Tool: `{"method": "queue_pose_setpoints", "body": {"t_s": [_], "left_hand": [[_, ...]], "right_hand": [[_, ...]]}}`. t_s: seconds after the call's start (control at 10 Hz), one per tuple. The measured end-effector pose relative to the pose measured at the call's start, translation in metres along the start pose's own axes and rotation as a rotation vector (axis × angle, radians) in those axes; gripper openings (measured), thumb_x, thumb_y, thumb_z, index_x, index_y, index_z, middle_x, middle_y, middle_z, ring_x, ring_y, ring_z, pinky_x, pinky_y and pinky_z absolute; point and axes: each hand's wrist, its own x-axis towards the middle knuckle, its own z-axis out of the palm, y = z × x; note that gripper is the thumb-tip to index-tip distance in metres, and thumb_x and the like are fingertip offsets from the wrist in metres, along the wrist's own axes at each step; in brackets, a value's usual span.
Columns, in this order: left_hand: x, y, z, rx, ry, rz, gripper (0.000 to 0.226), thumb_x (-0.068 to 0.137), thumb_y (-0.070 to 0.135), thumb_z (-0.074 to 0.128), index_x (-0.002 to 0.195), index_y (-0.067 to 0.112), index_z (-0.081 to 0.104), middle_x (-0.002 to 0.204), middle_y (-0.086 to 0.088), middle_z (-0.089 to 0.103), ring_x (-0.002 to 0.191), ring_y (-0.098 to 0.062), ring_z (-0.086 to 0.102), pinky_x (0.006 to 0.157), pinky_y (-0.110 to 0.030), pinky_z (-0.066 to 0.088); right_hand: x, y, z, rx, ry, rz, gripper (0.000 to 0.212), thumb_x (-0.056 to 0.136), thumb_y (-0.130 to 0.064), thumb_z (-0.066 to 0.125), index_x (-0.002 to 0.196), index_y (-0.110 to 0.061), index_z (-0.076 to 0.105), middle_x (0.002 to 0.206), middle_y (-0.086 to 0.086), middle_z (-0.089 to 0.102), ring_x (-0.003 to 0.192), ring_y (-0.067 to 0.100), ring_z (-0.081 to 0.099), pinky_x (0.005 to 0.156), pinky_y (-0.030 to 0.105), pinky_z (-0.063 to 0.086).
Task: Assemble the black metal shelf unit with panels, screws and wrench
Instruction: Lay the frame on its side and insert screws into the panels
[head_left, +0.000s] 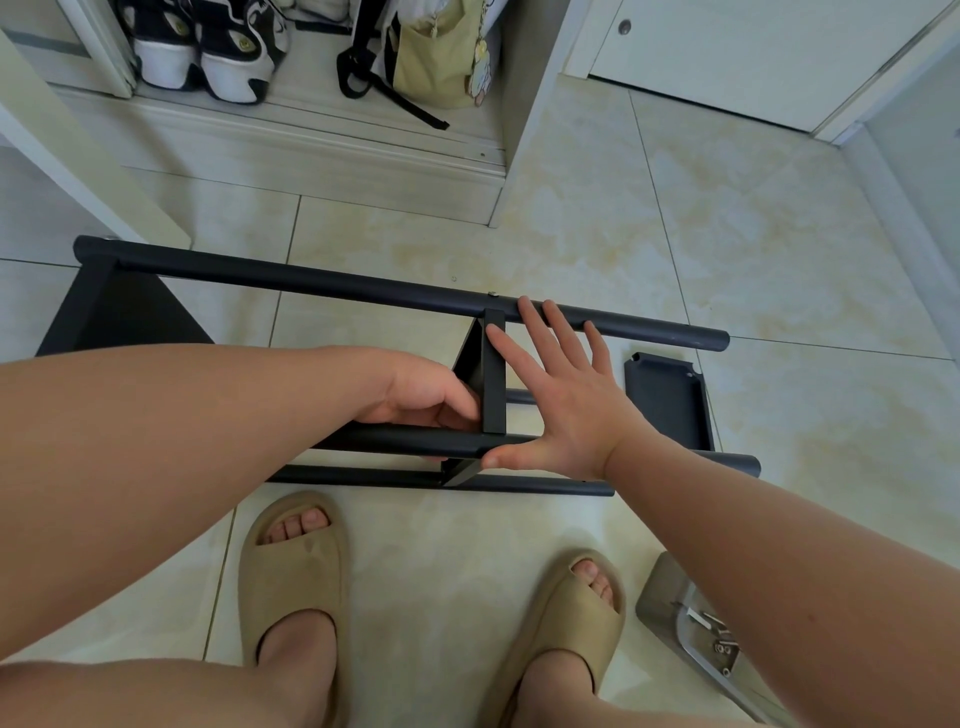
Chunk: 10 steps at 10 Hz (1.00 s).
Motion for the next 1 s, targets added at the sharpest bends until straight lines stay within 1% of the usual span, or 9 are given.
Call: {"method": "queue_pose_setpoints", "body": {"t_s": [0.1,0.2,0.3,0.4,0.5,0.6,0.8,0.9,1.0], "left_hand": [[0.0021,-0.0007,-0.0002,0.034,0.041,-0.045,0.015,0.096,0.020,0.059,0.101,0.013,0.071,0.090,-0.004,0.073,0.089,-0.021,0.064,0.087,-0.036,0.050],[0.0028,-0.0008,-0.0023,0.034,0.016,-0.065,0.020,0.097,0.019,0.057,0.110,0.011,0.070,0.100,-0.008,0.072,0.094,-0.022,0.064,0.092,-0.038,0.050],[0.0008,0.0003,-0.0011,0.018,0.014,-0.015,0.019,0.098,0.008,0.052,0.092,0.013,0.069,0.085,-0.004,0.073,0.079,-0.018,0.066,0.081,-0.033,0.051],[0.0001,-0.0001,-0.0007,-0.006,0.005,0.009,0.021,0.096,0.006,0.050,0.091,0.013,0.069,0.088,-0.007,0.072,0.085,-0.022,0.063,0.084,-0.036,0.048],[0.0000,0.0002,-0.0010,-0.010,0.003,0.003,0.019,0.096,0.013,0.052,0.096,0.013,0.071,0.094,-0.008,0.071,0.091,-0.023,0.062,0.085,-0.037,0.047],[0.0020,0.0005,0.0002,0.066,0.045,-0.053,0.016,0.095,0.022,0.059,0.101,0.013,0.071,0.092,-0.005,0.072,0.088,-0.021,0.063,0.083,-0.034,0.051],[0.0006,0.0023,0.0010,0.043,0.066,0.013,0.019,0.096,0.005,0.054,0.089,0.014,0.070,0.088,-0.004,0.074,0.087,-0.021,0.067,0.094,-0.034,0.048],[0.0000,0.0015,0.0006,0.012,0.069,0.022,0.020,0.096,0.002,0.052,0.095,0.013,0.069,0.094,-0.006,0.073,0.094,-0.024,0.065,0.100,-0.039,0.047],[0.0008,0.0017,0.0009,0.023,0.049,-0.037,0.021,0.099,0.016,0.050,0.101,0.013,0.071,0.094,-0.004,0.073,0.089,-0.022,0.063,0.088,-0.037,0.050]], "right_hand": [[-0.0001,0.0001,-0.0001,0.003,0.001,0.001,0.123,0.061,-0.102,0.026,0.160,-0.038,-0.011,0.167,0.003,-0.023,0.152,0.027,-0.026,0.122,0.060,-0.008],[0.0002,0.0001,0.0000,-0.004,-0.001,0.002,0.123,0.061,-0.102,0.026,0.160,-0.038,-0.011,0.167,0.003,-0.024,0.152,0.027,-0.026,0.122,0.060,-0.007],[0.0002,0.0001,0.0002,0.001,0.003,0.003,0.123,0.062,-0.101,0.027,0.160,-0.037,-0.010,0.167,0.004,-0.023,0.152,0.027,-0.025,0.122,0.060,-0.008],[0.0004,0.0003,0.0004,-0.001,0.003,0.000,0.122,0.062,-0.101,0.026,0.160,-0.038,-0.011,0.167,0.004,-0.023,0.152,0.027,-0.026,0.122,0.061,-0.007],[0.0005,0.0001,0.0002,0.000,0.001,-0.001,0.122,0.062,-0.102,0.025,0.160,-0.038,-0.012,0.167,0.003,-0.024,0.152,0.027,-0.026,0.122,0.061,-0.007],[0.0005,0.0003,0.0004,-0.004,0.002,-0.001,0.122,0.062,-0.102,0.025,0.160,-0.037,-0.011,0.167,0.004,-0.024,0.152,0.027,-0.026,0.122,0.061,-0.007],[0.0007,0.0007,0.0013,0.016,0.013,-0.005,0.123,0.062,-0.101,0.028,0.161,-0.037,-0.008,0.168,0.004,-0.022,0.153,0.027,-0.024,0.122,0.061,-0.007],[0.0011,0.0016,0.0007,0.013,0.010,-0.005,0.122,0.063,-0.101,0.028,0.160,-0.037,-0.008,0.167,0.003,-0.023,0.153,0.026,-0.025,0.122,0.060,-0.007],[0.0007,0.0011,0.0010,0.008,0.013,-0.006,0.122,0.063,-0.101,0.028,0.160,-0.037,-0.009,0.167,0.004,-0.023,0.153,0.027,-0.025,0.122,0.060,-0.007]]}}
